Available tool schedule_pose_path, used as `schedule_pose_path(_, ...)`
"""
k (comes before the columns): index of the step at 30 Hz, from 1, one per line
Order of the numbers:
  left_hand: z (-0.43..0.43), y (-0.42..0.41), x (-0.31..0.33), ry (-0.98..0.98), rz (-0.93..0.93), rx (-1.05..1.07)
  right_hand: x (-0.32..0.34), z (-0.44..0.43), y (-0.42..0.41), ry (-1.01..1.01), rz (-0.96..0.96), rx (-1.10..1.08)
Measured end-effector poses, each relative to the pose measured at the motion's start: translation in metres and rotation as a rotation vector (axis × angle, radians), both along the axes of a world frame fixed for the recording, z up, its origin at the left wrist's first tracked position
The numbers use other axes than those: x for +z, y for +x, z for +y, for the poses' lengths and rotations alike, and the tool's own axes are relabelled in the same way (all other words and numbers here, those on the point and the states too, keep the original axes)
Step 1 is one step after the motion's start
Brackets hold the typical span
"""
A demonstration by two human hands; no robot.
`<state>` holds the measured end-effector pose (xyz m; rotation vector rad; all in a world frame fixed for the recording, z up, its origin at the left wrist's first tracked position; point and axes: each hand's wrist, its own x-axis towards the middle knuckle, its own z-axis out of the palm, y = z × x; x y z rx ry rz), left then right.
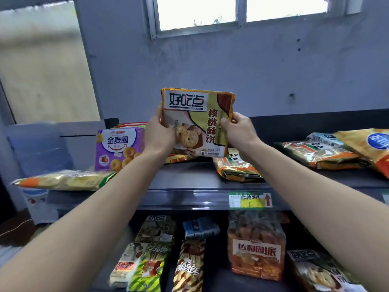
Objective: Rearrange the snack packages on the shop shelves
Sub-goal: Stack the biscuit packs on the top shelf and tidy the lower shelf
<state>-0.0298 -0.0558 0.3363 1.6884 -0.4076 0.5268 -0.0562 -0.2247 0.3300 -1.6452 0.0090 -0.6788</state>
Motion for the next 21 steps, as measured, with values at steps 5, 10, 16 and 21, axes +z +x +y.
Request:
schedule_pose_path(5, 0.001, 0.037, -0.012, 0.049, -0.054, 0.113, -0.008, -0.001, 0.023, 0.004, 0.096, 0.055)
schedule_pose_path(10, -0.018, 0.050, -0.013, -0.001, -0.043, 0.099, -0.003, -0.024, 0.029, 0.010, 0.092, 0.048)
schedule_pose_path(16, -0.073, 0.063, 0.000, -0.045, 0.004, -0.122, 0.022, -0.082, 0.035, -0.039, 0.023, -0.058)
schedule_pose_path(21, -0.121, 0.087, -0.002, -0.039, 0.128, -0.294, 0.015, -0.129, 0.043, -0.045, 0.079, -0.131)
